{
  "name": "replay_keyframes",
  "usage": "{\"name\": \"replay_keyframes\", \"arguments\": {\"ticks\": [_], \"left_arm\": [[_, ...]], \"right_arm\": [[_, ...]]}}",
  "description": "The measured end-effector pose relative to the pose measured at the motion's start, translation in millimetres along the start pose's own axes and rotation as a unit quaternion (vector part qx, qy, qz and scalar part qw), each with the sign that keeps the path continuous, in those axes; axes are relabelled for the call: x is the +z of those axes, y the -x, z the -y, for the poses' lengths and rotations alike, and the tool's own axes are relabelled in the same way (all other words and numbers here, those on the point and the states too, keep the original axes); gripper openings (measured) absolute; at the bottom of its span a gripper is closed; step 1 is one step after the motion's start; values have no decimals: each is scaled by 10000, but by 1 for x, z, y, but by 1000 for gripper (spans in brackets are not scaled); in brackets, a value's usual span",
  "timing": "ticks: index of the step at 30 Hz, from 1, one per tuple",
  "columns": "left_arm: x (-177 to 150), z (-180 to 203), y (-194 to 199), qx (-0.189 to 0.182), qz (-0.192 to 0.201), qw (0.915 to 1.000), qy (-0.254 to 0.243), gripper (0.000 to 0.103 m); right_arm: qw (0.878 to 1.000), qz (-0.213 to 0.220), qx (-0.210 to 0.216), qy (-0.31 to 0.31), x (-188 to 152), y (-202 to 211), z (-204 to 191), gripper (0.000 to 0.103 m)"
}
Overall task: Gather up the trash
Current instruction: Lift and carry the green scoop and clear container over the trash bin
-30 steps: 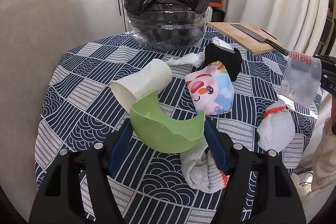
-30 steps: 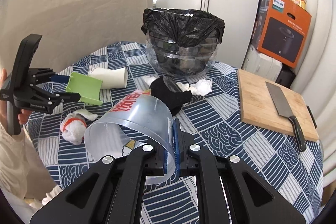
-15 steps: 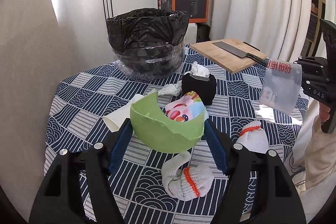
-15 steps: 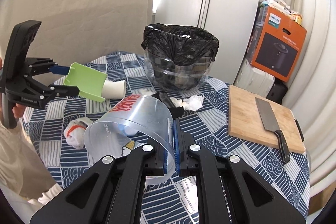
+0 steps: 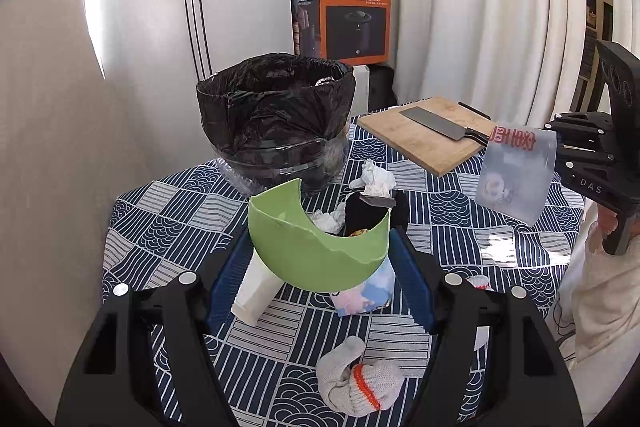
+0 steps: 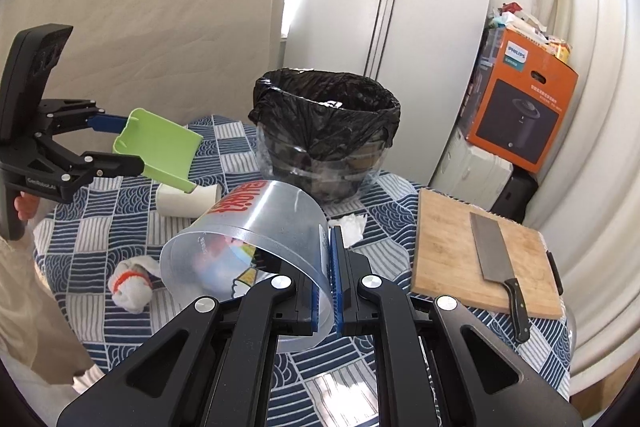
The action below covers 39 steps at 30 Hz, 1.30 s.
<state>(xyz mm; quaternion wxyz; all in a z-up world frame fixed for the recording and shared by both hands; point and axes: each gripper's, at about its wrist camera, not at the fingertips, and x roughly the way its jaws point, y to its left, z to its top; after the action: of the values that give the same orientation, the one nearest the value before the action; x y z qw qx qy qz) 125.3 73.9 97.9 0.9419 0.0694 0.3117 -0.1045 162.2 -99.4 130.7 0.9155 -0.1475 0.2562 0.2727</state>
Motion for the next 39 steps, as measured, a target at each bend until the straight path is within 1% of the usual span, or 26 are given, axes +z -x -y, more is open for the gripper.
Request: {"name": "replay_keyframes", "arguments": {"ticks": [2, 5, 12, 18, 31, 39], "left_arm": [[6, -3, 0, -68, 46, 10000, 3, 69], [16, -8, -1, -35, 110, 9999, -9, 69], [37, -22, -12, -88, 215, 9997, 85, 69], [58, -36, -17, -138, 404, 9990, 159, 69], [108, -55, -43, -231, 671, 9974, -97, 69], [133, -69, -73, -256, 658, 9973, -220, 69]], "right_arm": [[10000, 20, -18, 0, 5, -2, 4, 5], [10000, 28, -49, 37, 13, -8, 8, 5], [9998, 26, -56, 178, 35, -26, 15, 5], [9998, 106, -40, 170, 53, -40, 25, 5], [9997, 237, -46, 19, 94, -77, 49, 5], [9989, 450, -140, -42, 125, -101, 65, 5]]}}
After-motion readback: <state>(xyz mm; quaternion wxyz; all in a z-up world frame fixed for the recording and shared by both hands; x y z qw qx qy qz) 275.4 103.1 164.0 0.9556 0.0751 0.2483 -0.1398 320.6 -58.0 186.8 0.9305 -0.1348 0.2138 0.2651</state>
